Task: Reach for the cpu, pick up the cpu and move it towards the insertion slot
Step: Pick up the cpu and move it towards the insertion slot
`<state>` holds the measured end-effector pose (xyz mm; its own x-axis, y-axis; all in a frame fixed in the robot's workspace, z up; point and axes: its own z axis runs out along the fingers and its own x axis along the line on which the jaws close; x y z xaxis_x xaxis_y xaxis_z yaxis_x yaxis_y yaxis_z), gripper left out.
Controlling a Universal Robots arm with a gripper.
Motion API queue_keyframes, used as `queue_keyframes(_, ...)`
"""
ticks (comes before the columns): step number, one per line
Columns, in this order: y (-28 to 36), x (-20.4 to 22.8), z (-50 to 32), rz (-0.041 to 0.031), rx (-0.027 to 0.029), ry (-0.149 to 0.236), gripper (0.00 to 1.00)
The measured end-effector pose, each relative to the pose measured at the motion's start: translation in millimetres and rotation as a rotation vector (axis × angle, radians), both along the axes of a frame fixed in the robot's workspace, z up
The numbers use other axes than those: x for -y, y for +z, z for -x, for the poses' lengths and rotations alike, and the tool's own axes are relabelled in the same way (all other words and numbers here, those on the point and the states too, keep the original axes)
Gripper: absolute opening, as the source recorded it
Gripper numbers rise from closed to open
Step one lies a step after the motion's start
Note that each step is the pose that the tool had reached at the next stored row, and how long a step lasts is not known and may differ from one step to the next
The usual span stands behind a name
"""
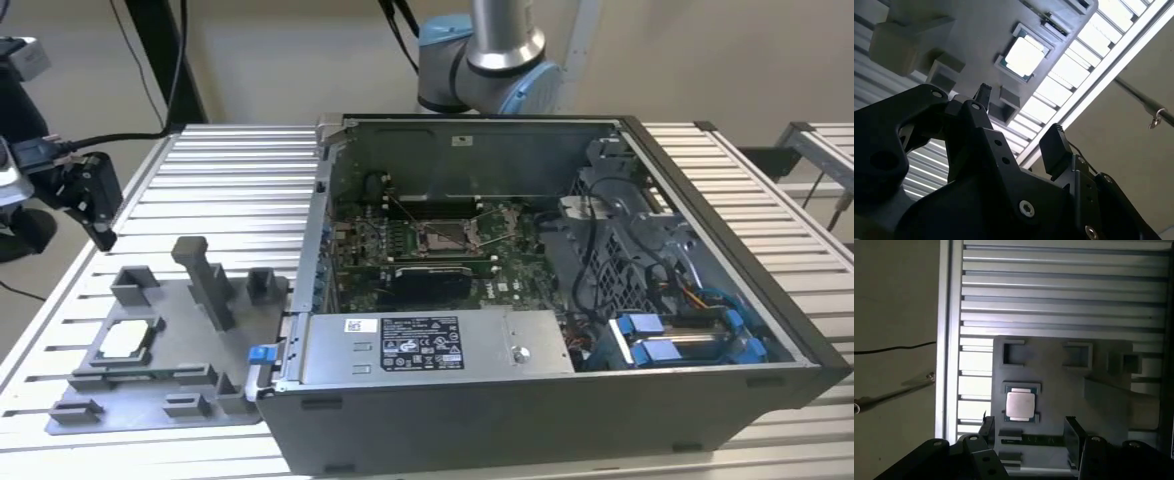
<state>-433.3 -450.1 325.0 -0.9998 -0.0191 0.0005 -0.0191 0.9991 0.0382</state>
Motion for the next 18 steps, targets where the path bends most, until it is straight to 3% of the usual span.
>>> queue_keyframes(18,-18.5,-5.2,0.0,0.0,-0.0001,0.0,1.0)
